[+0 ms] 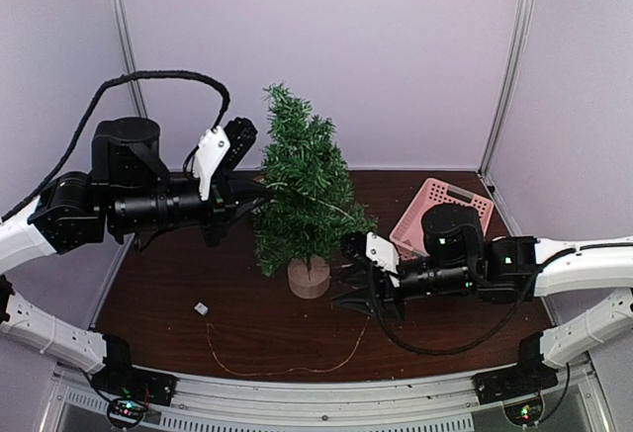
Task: Decorate the small christmas tree
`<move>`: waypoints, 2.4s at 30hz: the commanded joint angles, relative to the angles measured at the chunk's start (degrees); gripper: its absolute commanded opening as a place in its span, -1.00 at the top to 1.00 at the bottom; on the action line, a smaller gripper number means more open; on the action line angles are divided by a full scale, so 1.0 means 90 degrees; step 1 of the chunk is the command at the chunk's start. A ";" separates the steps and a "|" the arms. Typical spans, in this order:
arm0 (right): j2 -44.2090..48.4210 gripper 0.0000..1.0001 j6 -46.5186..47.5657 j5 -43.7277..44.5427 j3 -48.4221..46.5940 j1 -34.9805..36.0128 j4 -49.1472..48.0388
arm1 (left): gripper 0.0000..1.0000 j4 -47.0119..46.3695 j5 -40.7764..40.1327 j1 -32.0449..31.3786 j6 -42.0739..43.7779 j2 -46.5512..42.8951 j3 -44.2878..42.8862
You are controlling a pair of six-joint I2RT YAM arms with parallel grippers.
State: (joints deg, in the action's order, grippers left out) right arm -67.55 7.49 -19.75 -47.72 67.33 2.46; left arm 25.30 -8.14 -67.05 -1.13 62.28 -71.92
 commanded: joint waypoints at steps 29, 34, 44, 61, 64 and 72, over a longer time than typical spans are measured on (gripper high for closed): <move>0.0225 1.00 0.0027 0.1933 0.0059 0.0119 0.0265 | 1.00 -0.0174 -0.0453 0.0131 0.0360 -0.0488 -0.0177; 0.0835 1.00 -0.0108 0.2506 -0.0096 0.0119 0.0501 | 1.00 -0.0238 -0.0673 0.0135 0.0485 -0.0612 -0.0218; 0.1696 1.00 0.0111 0.3385 -0.0828 0.0108 0.0610 | 1.00 -0.0746 -0.1163 0.0284 0.0612 -0.0709 -0.0063; 0.0596 1.00 0.0031 0.3825 -0.1622 -0.0460 -0.1135 | 1.00 -0.1891 -0.1516 0.0940 0.0964 0.0138 -0.1190; 0.0418 1.00 -0.0263 0.3785 -0.1704 -0.0781 -0.1236 | 1.00 -0.1961 -0.1641 0.1235 0.0834 0.0370 -0.1382; -0.0215 1.00 -0.1256 0.3820 -0.1913 -0.1567 -0.1101 | 1.00 -0.1555 -0.1017 0.2316 -0.0137 0.1167 -0.1784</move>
State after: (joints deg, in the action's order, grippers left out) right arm -67.75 2.24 13.63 -63.31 55.83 -7.11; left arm 11.22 -20.21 -49.08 2.76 70.02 -86.21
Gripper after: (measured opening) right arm 0.018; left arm 0.007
